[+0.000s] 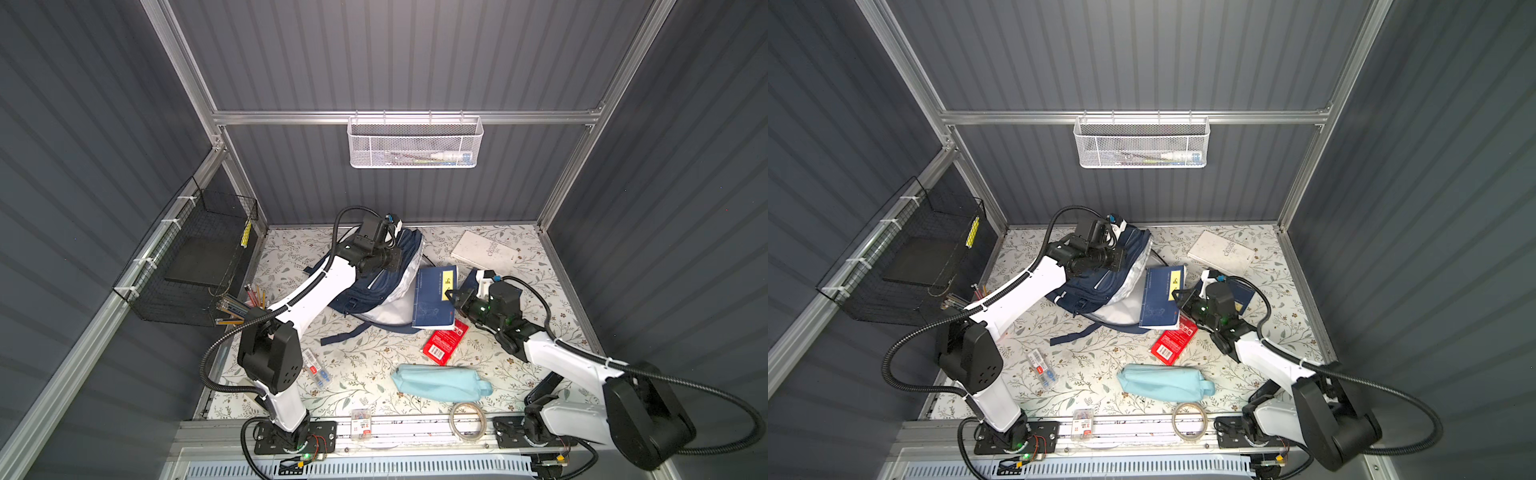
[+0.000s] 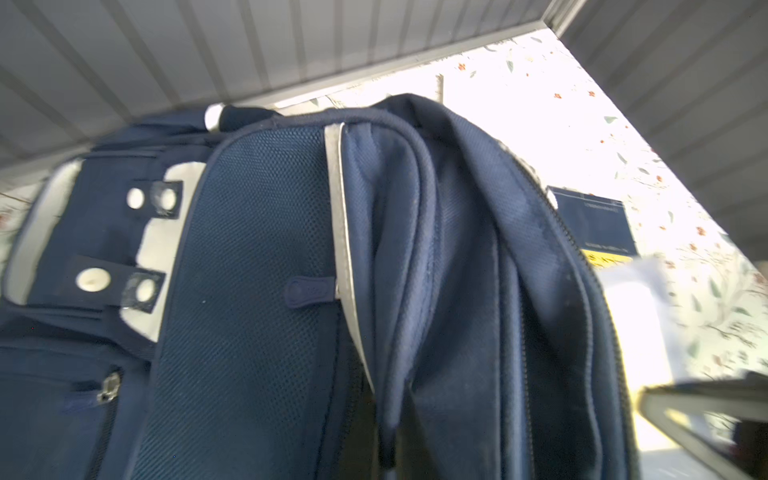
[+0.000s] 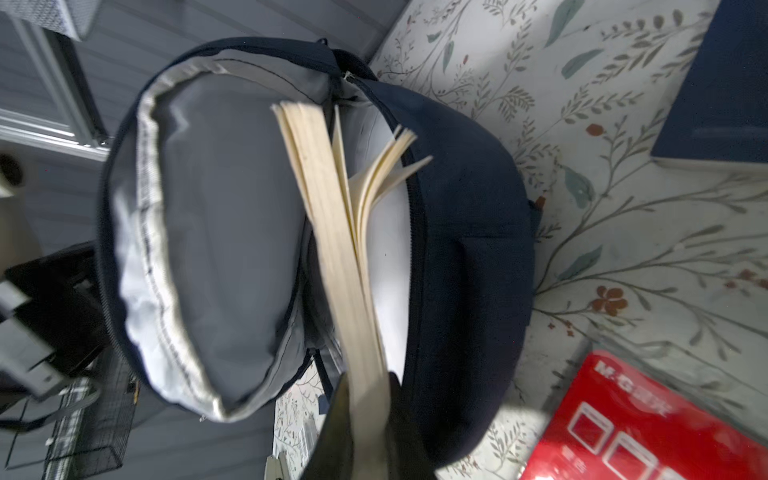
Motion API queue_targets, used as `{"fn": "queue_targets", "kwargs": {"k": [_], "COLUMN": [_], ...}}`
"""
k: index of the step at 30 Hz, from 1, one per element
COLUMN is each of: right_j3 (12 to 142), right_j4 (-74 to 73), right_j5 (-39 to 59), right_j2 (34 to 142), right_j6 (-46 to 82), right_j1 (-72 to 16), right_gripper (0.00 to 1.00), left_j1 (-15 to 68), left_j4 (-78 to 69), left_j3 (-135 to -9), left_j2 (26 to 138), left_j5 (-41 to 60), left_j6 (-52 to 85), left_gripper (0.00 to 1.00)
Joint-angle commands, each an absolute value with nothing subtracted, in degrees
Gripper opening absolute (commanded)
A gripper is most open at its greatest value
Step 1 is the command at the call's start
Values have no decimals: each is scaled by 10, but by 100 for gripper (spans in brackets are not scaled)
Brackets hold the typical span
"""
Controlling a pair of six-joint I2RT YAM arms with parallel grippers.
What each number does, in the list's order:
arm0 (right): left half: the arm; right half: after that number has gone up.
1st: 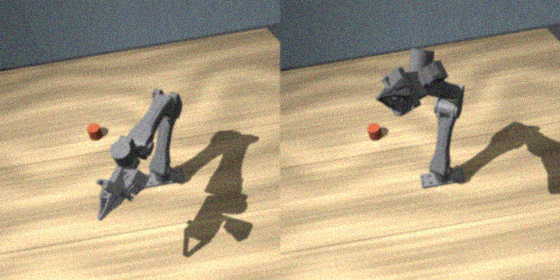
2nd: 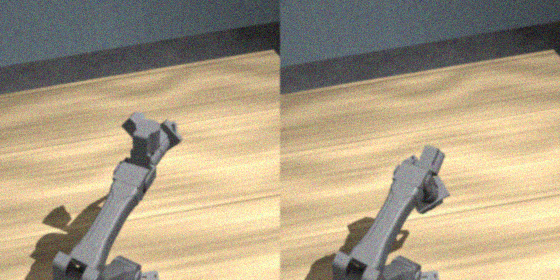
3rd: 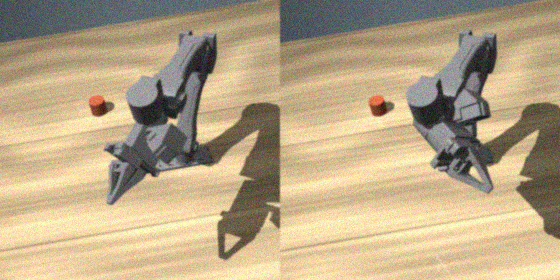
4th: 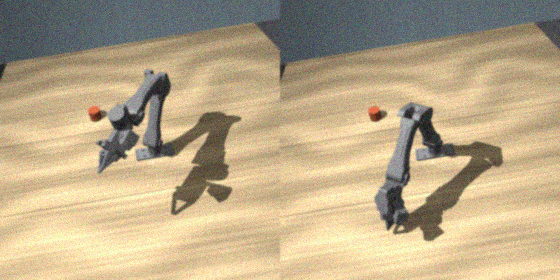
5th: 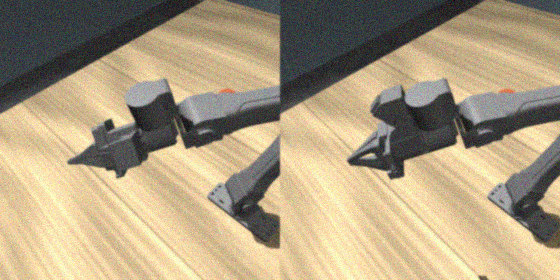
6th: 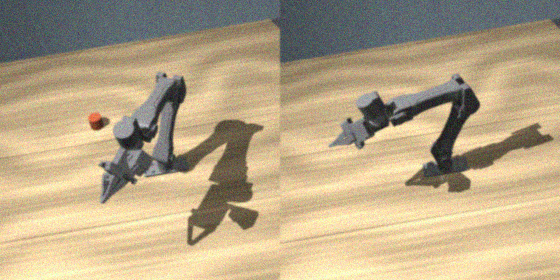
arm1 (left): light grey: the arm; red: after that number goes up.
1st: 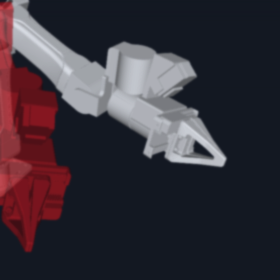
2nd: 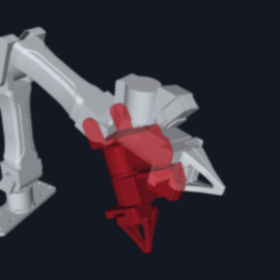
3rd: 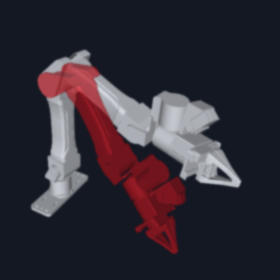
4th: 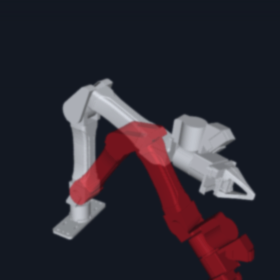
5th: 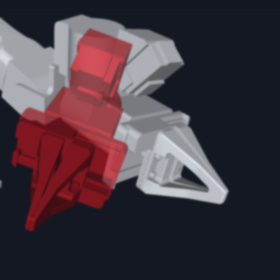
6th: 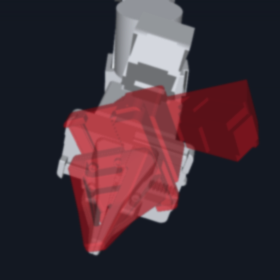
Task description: Pack the student bag
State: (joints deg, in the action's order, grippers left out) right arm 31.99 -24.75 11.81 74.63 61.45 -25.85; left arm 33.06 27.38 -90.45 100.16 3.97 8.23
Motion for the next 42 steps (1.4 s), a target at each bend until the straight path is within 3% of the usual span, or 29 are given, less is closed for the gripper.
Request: {"fn": "queue_targets", "kwargs": {"k": [1, 8, 14, 15, 18, 20, 23, 31, 36, 40, 42], "right_j3": [391, 587, 726, 741, 746, 726, 659, 444, 350, 327, 321], "right_j4": [-337, -427, -419, -415, -417, -397, -391, -259, -129, -16, 6], "right_j5": [54, -16, -56, -44, -26, 2, 28, 31, 49, 63, 95], "right_j2": [837, 1085, 1225, 1240, 1250, 1228, 1169, 905, 740, 654, 645], "right_j6": [660, 665, 667, 667, 666, 665, 655, 534, 466, 405, 388], "right_j1": [-278, -361, -399, -399, -400, -390, -370, -325, -222, -97, -36], "right_gripper": [0, 0, 0, 5, 48, 61, 68, 73, 75, 83, 84], "left_j1": [331, 311, 297, 296, 295, 294, 294, 294, 308, 342, 353], "left_j4": [245, 233, 206, 199, 193, 188, 185, 149, 126, 138, 135], "left_j3": [-919, -928, -919, -915, -906, -894, -877, -816, -758, -755, -760], "left_j2": [975, 965, 961, 960, 959, 955, 958, 965, 962, 969, 976], "left_j5": [94, 132, 163, 171, 179, 171, 159, 141, 150, 122, 120], "left_j6": [105, 122, 149, 155, 163, 162, 160, 171, 190, 180, 180], "left_gripper": [0, 0, 0, 0, 0, 0, 0, 0, 0, 24, 28]}}
